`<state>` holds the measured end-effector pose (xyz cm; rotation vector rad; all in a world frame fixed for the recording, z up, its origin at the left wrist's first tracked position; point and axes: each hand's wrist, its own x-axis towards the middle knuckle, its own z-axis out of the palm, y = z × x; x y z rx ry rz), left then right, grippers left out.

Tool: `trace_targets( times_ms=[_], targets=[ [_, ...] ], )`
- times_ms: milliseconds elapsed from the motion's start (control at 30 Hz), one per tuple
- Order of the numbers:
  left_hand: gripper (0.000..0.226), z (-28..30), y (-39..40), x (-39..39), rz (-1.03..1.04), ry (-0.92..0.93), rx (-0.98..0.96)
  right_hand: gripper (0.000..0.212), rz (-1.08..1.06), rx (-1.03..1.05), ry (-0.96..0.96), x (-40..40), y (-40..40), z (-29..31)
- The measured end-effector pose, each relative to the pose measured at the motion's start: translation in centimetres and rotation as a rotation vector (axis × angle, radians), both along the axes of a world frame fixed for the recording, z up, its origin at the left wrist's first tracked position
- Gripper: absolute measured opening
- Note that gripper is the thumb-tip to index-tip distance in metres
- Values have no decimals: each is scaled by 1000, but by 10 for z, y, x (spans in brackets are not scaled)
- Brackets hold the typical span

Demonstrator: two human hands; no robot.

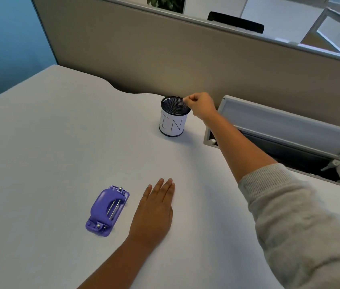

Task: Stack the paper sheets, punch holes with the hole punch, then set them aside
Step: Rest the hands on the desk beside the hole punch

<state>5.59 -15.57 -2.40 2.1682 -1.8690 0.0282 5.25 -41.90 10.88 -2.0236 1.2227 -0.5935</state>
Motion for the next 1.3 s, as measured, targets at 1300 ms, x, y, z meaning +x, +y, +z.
trace_targets(
  times_ms=[1300],
  targets=[
    [60, -1, 2, 0, 21, 121, 52, 17, 196, -76, 548, -181, 204, -78]
  ],
)
